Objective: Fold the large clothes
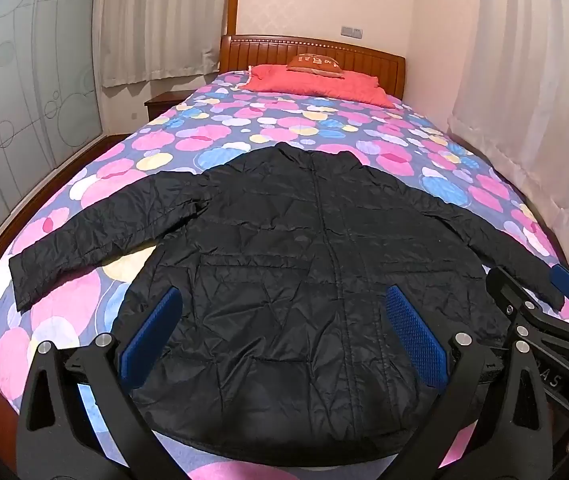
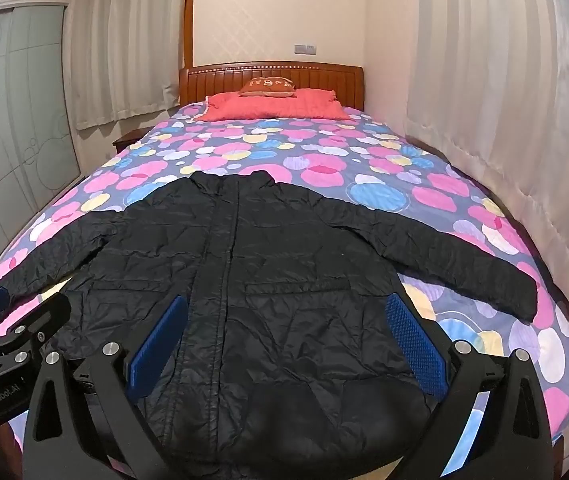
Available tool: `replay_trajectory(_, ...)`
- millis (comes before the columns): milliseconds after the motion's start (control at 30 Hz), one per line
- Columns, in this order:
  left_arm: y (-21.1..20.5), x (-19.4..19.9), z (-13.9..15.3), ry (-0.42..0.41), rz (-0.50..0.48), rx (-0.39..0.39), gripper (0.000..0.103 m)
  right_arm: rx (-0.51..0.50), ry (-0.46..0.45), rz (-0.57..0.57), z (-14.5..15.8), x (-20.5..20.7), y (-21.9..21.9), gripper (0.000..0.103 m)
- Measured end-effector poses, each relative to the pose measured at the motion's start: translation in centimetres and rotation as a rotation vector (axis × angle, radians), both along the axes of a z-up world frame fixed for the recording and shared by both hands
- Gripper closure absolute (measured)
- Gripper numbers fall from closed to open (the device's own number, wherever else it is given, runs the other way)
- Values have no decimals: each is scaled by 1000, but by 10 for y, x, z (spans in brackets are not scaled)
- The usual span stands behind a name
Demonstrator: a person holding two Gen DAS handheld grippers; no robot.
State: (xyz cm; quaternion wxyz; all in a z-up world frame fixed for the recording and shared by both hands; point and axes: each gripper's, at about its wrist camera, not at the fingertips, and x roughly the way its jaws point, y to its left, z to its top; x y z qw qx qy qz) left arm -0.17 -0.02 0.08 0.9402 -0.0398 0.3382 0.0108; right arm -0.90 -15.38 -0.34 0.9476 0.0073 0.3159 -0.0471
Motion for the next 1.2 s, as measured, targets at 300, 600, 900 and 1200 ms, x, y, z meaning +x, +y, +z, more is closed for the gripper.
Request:
replay_trajectory(300,1,-1,-1,0,-2,0,2,-2,-3,1,-1,0,-1,5)
replay_trajectory(600,1,-1,-2,1,-3,0,2,-3,-2,2,-2,0,-1,5)
replay_trajectory(900,2,-4,-2,5,-2,0,2,-4,-2,2,-1,-1,0,5)
replay_trajectory(1200,2,-3,-2,7,-3,0,2,-5,-2,3,-2,0,0,5)
